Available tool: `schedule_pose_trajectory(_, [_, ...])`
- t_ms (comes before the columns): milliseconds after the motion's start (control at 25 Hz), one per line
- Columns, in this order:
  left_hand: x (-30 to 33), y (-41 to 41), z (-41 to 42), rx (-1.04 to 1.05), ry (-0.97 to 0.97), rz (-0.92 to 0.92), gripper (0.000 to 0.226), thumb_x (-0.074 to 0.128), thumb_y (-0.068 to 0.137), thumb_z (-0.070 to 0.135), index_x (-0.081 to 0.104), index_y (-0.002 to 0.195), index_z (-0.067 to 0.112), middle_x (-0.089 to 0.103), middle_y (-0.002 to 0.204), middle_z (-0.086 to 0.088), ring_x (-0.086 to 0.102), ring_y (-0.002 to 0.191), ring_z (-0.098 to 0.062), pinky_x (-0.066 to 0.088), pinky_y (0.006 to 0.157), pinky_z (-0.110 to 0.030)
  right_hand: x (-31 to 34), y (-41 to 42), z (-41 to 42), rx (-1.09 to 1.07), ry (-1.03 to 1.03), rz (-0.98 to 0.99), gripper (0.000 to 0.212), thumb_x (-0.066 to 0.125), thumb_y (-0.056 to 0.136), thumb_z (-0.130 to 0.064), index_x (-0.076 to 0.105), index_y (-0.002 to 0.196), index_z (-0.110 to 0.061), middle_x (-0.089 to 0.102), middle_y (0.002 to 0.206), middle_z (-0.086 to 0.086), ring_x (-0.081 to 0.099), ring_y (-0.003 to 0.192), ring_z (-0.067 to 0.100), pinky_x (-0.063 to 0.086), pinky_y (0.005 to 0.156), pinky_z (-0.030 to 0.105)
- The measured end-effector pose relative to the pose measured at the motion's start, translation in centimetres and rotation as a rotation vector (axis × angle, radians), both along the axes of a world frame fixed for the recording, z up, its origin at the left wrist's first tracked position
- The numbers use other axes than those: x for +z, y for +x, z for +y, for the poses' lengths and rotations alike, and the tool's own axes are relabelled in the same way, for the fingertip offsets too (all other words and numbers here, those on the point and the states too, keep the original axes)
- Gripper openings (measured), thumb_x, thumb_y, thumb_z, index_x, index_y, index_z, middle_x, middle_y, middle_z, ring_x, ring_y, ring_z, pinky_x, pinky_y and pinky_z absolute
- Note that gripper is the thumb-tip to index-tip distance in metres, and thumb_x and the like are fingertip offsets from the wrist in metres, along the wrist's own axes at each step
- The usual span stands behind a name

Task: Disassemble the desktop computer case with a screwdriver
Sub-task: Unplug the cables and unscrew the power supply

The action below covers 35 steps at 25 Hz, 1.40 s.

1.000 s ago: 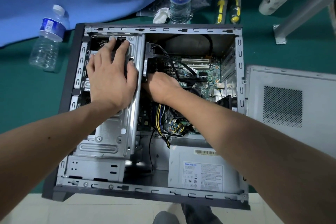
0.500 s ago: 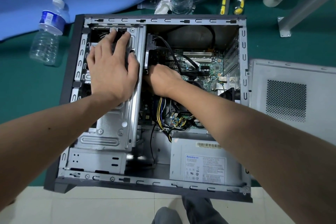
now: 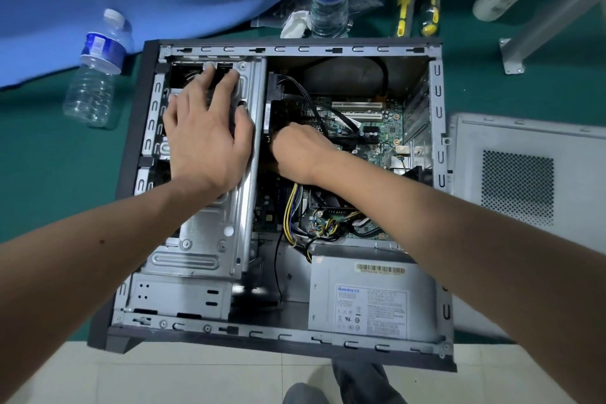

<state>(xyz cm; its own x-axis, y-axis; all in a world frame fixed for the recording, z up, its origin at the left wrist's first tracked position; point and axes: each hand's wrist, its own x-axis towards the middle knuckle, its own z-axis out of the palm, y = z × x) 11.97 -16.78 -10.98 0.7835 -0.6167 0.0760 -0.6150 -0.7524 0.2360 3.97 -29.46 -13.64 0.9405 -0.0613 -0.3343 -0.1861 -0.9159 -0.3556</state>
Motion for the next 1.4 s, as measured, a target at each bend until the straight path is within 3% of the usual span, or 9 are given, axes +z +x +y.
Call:
schedule_pose_trajectory(120, [0.1, 0.0, 0.1, 0.003, 0.006, 0.000, 0.052, 0.031, 0.098, 0.040, 0.037, 0.149, 0.027, 0.031, 0.155, -0.007, 0.029, 0.139, -0.025, 0.022, 0.114, -0.053, 1.5, -2.6, -0.1, 0.057, 0.103, -0.141, 0.013, 0.059, 0.092, -0.024, 0.052, 0.092, -0.013, 0.052, 0.088, 0.005, 0.045, 0.106, 0.026, 0.044, 0.085, 0.040])
schedule_pose_trajectory(240, [0.1, -0.1, 0.1, 0.005, 0.017, 0.003, 0.052, 0.030, 0.099, 0.041, 0.036, 0.149, 0.027, 0.031, 0.155, -0.007, 0.029, 0.139, -0.025, 0.022, 0.115, -0.052, 3.7, -5.7, -0.6, 0.012, 0.175, -0.197, 0.031, 0.063, 0.091, -0.042, 0.049, 0.094, -0.014, 0.050, 0.083, -0.006, 0.046, 0.088, 0.014, 0.043, 0.070, 0.028])
schedule_pose_trajectory(400, [0.2, -0.1, 0.1, 0.003, 0.012, 0.020, 0.052, 0.030, 0.099, 0.041, 0.036, 0.149, 0.028, 0.031, 0.155, -0.007, 0.029, 0.140, -0.025, 0.020, 0.116, -0.051, 6.7, -8.6, -4.5, -0.175, 0.137, 0.069, 0.026, 0.060, 0.090, -0.032, 0.040, 0.099, -0.018, 0.055, 0.078, -0.002, 0.053, 0.068, 0.015, 0.038, 0.051, 0.027])
schedule_pose_trajectory(560, [0.2, -0.1, 0.1, 0.006, 0.004, 0.025, 0.052, 0.029, 0.099, 0.042, 0.036, 0.149, 0.028, 0.031, 0.155, -0.007, 0.028, 0.140, -0.024, 0.019, 0.117, -0.050, 7.7, -9.9, -4.8, 0.057, -0.116, 0.256, 0.021, 0.048, 0.096, -0.021, 0.042, 0.116, -0.021, 0.058, 0.081, 0.004, 0.053, 0.076, 0.022, 0.048, 0.064, 0.038])
schedule_pose_trajectory(680, [0.1, -0.1, 0.0, 0.008, 0.007, 0.021, 0.052, 0.030, 0.099, 0.041, 0.036, 0.148, 0.028, 0.030, 0.155, -0.007, 0.028, 0.141, -0.025, 0.017, 0.118, -0.050, 7.1, -10.3, -4.0, 0.210, -0.311, 0.318, 0.028, 0.048, 0.098, -0.022, 0.054, 0.124, -0.015, 0.055, 0.109, 0.011, 0.047, 0.101, 0.026, 0.045, 0.081, 0.037])
schedule_pose_trajectory(1000, [0.0, -0.1, 0.0, 0.014, 0.010, 0.026, 0.053, 0.030, 0.098, 0.041, 0.037, 0.149, 0.027, 0.030, 0.156, -0.007, 0.026, 0.142, -0.024, 0.014, 0.119, -0.048, 6.4, -11.9, -1.7, 0.336, -0.222, 0.393, 0.025, 0.040, 0.104, -0.021, 0.049, 0.127, -0.022, 0.066, 0.092, 0.005, 0.056, 0.078, 0.024, 0.037, 0.065, 0.035])
schedule_pose_trajectory(1160, [-0.1, -0.2, 0.2, 0.016, 0.012, 0.030, 0.053, 0.030, 0.098, 0.041, 0.037, 0.149, 0.026, 0.030, 0.156, -0.008, 0.027, 0.142, -0.025, 0.014, 0.119, -0.047, 6.8, -10.9, -1.3, 0.273, -0.142, 0.576, 0.048, 0.024, 0.106, -0.043, 0.059, 0.116, -0.012, 0.065, 0.097, 0.007, 0.052, 0.079, 0.023, 0.044, 0.073, 0.035])
schedule_pose_trajectory(1280, [0.1, -0.2, 0.2, 0.012, 0.004, 0.038, 0.054, 0.030, 0.097, 0.042, 0.038, 0.148, 0.026, 0.031, 0.156, -0.009, 0.028, 0.141, -0.025, 0.014, 0.119, -0.048, 7.4, -10.6, -1.1, 0.164, 0.059, 0.629, 0.066, 0.018, 0.100, -0.061, 0.061, 0.091, -0.010, 0.055, 0.077, 0.003, 0.051, 0.071, 0.018, 0.046, 0.084, 0.038])
schedule_pose_trajectory(1400, [0.1, -0.2, 0.0, 0.018, 0.002, 0.036, 0.055, 0.027, 0.097, 0.042, 0.038, 0.148, 0.025, 0.032, 0.155, -0.009, 0.029, 0.141, -0.026, 0.016, 0.118, -0.049, 8.3, -10.2, -1.5, -0.006, 0.259, 0.629, 0.081, 0.021, 0.085, -0.081, 0.051, 0.067, -0.007, 0.043, 0.061, 0.003, 0.044, 0.054, 0.016, 0.047, 0.073, 0.035])
